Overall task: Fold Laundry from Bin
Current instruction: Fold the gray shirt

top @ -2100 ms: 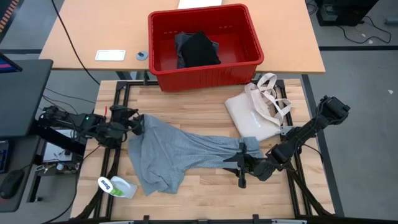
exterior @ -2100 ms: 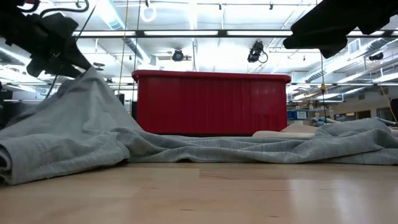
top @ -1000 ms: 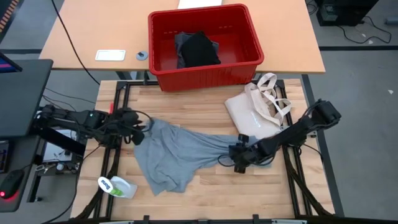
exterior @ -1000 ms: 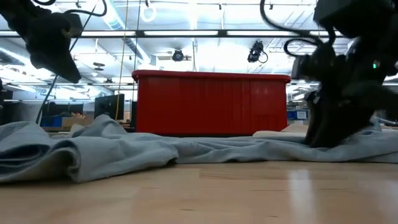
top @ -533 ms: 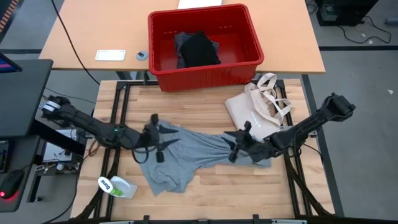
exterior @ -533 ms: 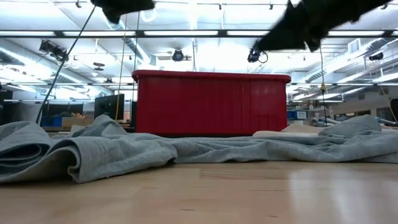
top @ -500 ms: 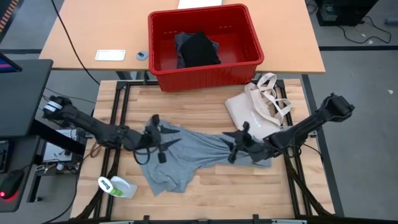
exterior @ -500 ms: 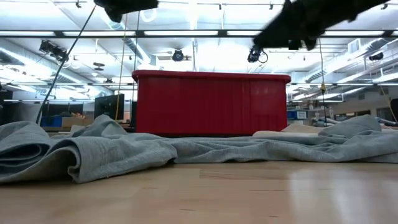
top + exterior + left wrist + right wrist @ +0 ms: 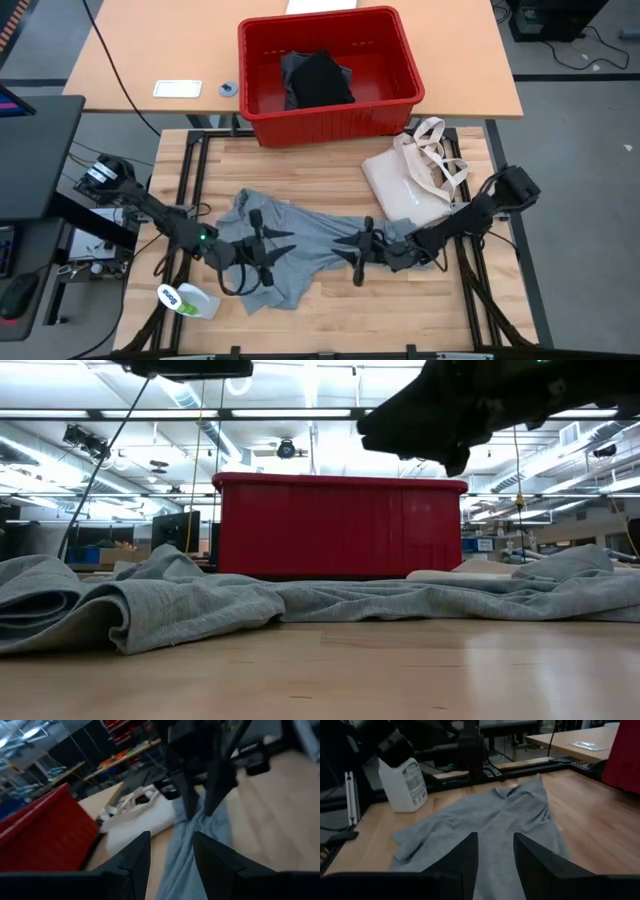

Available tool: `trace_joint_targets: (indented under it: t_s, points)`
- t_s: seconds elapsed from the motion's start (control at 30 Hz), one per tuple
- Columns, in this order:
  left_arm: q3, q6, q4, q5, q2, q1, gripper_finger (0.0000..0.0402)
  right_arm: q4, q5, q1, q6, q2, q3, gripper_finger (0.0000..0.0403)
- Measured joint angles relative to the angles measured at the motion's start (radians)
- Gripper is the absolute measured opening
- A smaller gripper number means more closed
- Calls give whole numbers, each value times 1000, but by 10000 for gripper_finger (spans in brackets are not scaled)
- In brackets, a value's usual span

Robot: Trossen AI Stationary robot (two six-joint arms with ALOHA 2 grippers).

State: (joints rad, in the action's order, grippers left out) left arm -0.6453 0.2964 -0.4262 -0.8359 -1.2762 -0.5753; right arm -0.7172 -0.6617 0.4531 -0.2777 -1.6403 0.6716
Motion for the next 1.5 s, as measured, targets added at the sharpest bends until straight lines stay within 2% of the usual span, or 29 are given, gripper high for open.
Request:
trace_joint_targets:
  t_s: [0.1,0.33,0.57,0.77,0.87,1.03,1.13,1.23,1.37,1.5]
  points:
    - [-1,39,13,-42,3,-7,153,-5,1,-9,-15,-41,35,132]
    - [0,-3,130,-55,2,32,153,81,22,-23,-15,-104,114,132]
    - [0,-59,169,-52,2,79,153,299,-6,17,-95,-44,132,132]
    - [0,-70,156,-48,1,107,153,723,-48,55,-337,79,151,132]
    - [-1,-103,157,-37,-1,120,153,981,14,55,-443,93,210,132]
    - [-1,-149,162,32,-1,136,153,1460,206,34,-633,53,362,132]
    - [-1,-149,154,37,-1,136,153,1728,225,42,-712,22,438,132]
    - [-1,-152,154,37,-1,136,153,1939,171,63,-825,21,441,132]
    - [-1,-155,154,37,-1,136,153,2098,165,45,-935,38,397,136]
    - [-1,-155,152,37,-1,136,153,2030,207,-3,-914,106,326,138]
